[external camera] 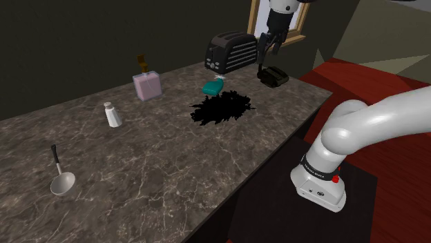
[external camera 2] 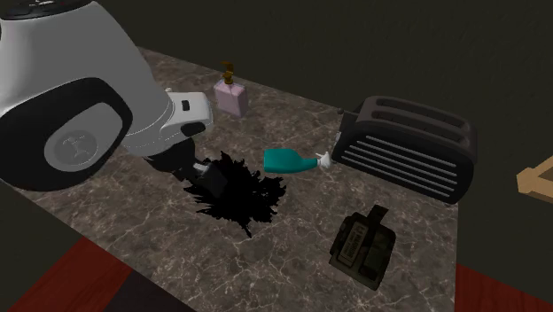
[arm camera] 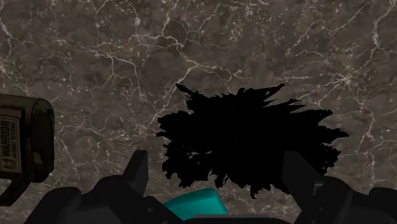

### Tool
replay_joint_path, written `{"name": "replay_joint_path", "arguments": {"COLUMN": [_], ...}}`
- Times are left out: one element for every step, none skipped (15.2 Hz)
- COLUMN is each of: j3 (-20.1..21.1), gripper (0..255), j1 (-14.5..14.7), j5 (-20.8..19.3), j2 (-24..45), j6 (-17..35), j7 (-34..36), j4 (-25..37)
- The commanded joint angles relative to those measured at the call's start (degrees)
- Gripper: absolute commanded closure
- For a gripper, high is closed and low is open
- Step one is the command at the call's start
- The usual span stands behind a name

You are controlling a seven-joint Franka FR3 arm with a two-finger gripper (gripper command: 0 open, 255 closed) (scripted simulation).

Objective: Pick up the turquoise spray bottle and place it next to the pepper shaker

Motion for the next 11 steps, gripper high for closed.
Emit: {"name": "replay_joint_path", "arguments": {"j3": [0.0,0.1,0.3,0.4,0.5,0.6,0.6,0.6,0.6,0.6,0.6], "gripper": [0,0,0,0,0,0,0,0,0,0,0], "j1": [0.0,-0.4,-0.8,-1.1,-1.5,-1.8,-2.2,-2.5,-2.8,-3.2,-3.5], "j5": [0.0,0.2,0.5,0.7,0.8,1.0,1.2,1.4,1.5,1.7,1.8], "j2": [0.0,2.2,4.3,6.5,8.8,11.0,13.2,15.5,17.7,20.0,22.3], "j6": [0.0,1.3,2.6,3.9,5.1,6.2,7.3,8.3,9.2,10.1,10.9], "j7": [0.0,1.3,2.5,3.8,5.0,6.2,7.4,8.5,9.7,10.8,11.9], "j4": [0.0,0.5,1.1,1.7,2.5,3.3,4.2,5.1,6.1,7.2,8.4]}}
